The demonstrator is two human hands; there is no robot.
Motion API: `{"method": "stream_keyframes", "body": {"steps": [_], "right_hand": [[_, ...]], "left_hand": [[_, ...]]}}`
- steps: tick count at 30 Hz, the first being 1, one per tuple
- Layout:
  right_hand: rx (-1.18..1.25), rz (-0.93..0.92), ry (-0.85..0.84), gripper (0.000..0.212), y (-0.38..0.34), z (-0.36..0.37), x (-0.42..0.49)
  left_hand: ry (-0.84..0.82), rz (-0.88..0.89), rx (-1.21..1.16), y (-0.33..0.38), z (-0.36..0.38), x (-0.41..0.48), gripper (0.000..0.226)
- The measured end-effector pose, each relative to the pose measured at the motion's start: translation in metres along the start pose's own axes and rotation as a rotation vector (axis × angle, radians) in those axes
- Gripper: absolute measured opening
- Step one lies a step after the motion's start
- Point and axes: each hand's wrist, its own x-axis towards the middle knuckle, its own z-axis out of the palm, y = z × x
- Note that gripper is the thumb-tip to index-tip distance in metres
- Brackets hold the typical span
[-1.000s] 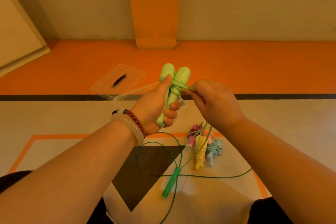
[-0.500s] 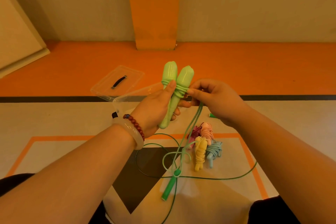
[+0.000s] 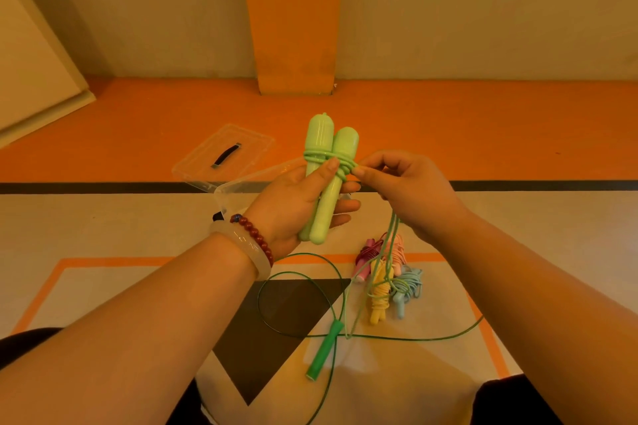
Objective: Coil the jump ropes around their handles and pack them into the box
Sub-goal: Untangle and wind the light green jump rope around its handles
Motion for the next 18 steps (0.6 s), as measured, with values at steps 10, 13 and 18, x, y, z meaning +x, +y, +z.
{"method": "stream_keyframes", "body": {"steps": [10,13,18], "right_hand": [[0.046,-0.033,-0.021,0.011,-0.006,0.0,-0.001],[0.082,-0.018,-0.067,0.023,-0.002,-0.001,-0.001],[0.212,0.0,-0.209,0.034,0.003,0.003,-0.002]], "left_hand": [[-0.034,-0.048,-0.049,0.004,0.004,-0.002,0.015],[-0.077,-0.081,-0.078,0.004,0.006,-0.004,0.016],[-0.281,-0.257,-0.251,0.008,0.001,-0.006,0.019]]}}
